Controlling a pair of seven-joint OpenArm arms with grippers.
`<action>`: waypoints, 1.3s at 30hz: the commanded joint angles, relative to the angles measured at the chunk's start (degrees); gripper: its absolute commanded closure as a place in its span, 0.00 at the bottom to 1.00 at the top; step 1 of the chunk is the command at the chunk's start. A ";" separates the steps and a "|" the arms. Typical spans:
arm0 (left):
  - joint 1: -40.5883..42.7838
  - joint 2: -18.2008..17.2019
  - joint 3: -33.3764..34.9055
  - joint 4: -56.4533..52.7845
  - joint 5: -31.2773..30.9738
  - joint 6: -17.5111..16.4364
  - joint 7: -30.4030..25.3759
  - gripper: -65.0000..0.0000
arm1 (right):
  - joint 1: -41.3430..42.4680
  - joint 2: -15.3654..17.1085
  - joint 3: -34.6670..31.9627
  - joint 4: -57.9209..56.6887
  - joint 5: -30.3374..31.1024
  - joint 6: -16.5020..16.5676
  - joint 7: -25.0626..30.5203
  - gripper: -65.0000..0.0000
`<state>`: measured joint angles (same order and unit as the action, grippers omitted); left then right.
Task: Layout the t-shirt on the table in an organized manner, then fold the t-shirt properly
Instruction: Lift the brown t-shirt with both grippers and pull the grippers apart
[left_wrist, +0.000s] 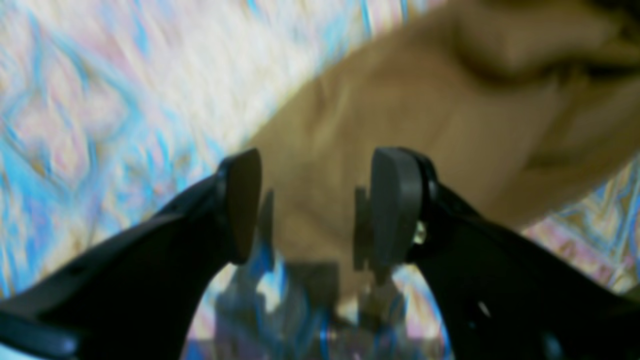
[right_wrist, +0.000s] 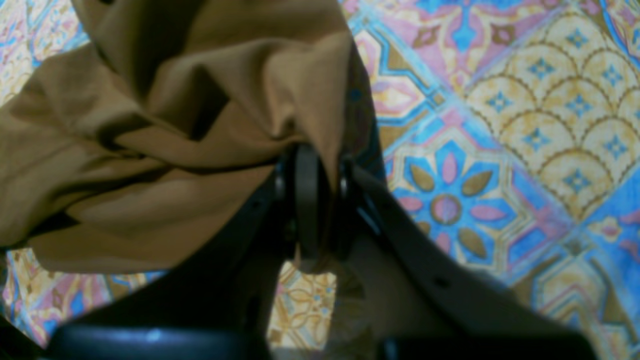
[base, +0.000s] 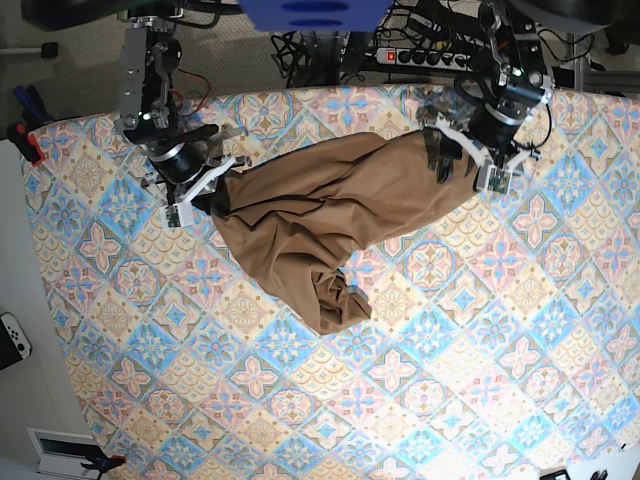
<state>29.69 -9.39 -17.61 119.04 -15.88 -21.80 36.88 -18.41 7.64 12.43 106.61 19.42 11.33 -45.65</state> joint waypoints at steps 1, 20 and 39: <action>-1.25 -0.15 0.07 1.09 -0.43 -0.75 -0.71 0.47 | 0.44 0.58 2.74 1.04 0.40 -0.65 1.82 1.00; -12.68 1.61 4.99 0.74 2.74 -14.11 27.78 0.46 | 0.44 0.49 7.22 1.04 0.40 -1.18 1.47 1.00; -25.69 0.38 15.10 -21.59 16.89 -18.20 24.17 0.47 | 0.08 0.49 6.87 1.04 0.32 -1.18 1.38 1.00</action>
<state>4.27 -9.21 -2.74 97.65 1.30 -40.60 62.46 -18.74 7.66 19.14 106.61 19.25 9.85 -45.41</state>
